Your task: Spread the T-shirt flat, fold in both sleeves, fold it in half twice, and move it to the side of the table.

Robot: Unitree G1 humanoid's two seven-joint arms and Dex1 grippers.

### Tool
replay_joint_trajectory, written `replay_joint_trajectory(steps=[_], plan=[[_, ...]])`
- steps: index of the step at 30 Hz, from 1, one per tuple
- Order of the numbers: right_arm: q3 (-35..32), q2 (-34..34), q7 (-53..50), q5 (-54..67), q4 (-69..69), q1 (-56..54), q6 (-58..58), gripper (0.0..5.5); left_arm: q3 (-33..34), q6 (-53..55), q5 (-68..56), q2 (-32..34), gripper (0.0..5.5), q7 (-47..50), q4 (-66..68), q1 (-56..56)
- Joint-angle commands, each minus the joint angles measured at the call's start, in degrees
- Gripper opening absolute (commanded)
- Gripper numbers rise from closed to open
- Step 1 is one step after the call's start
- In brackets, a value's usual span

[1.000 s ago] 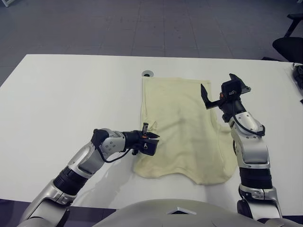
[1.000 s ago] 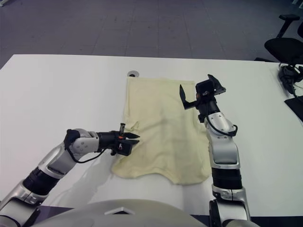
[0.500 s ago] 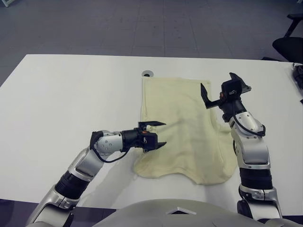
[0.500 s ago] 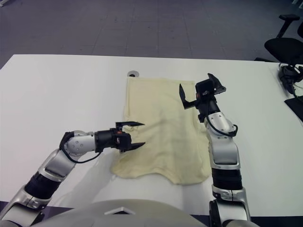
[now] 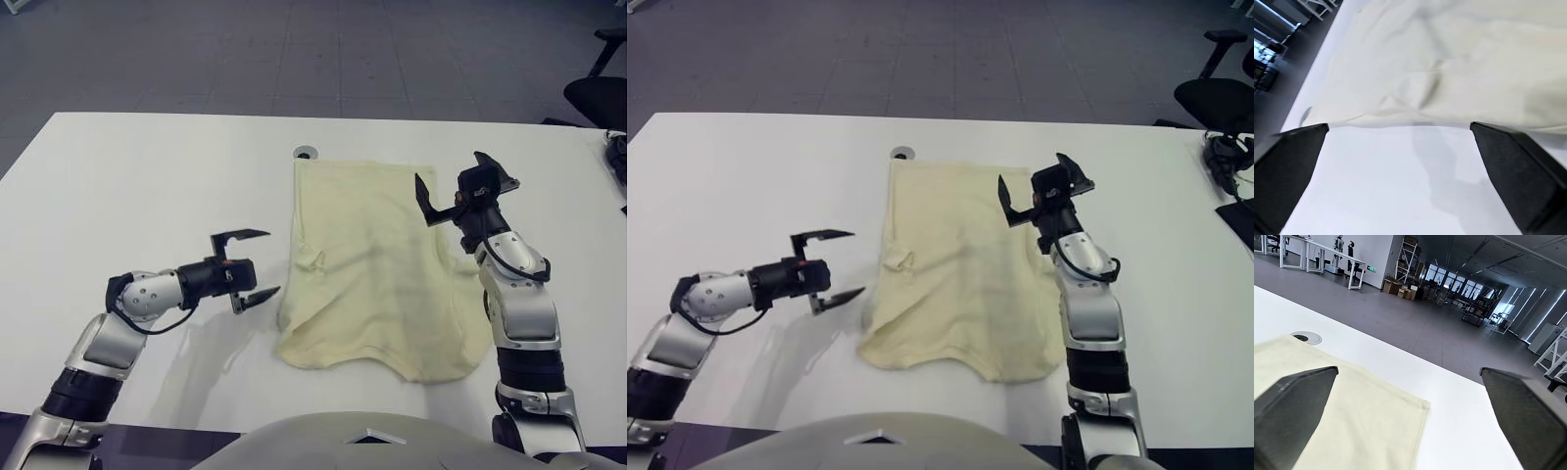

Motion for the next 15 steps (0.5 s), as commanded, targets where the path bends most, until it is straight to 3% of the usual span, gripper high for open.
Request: replay_joint_trajectory(steps=[1,15], plan=[[-0.15,-0.57,0.27,-0.06,0.64,-0.48,0.01,5.40,-2.37,-0.81,-0.29,-0.15,5.38,-1.16,-2.54,1.41],[0.91,-1.14,0.21,-1.44,1.63,-0.27,-0.73,5.40,-4.79,-3.04,1.86,-1.80,5.38,0.76,-2.82,2.25]])
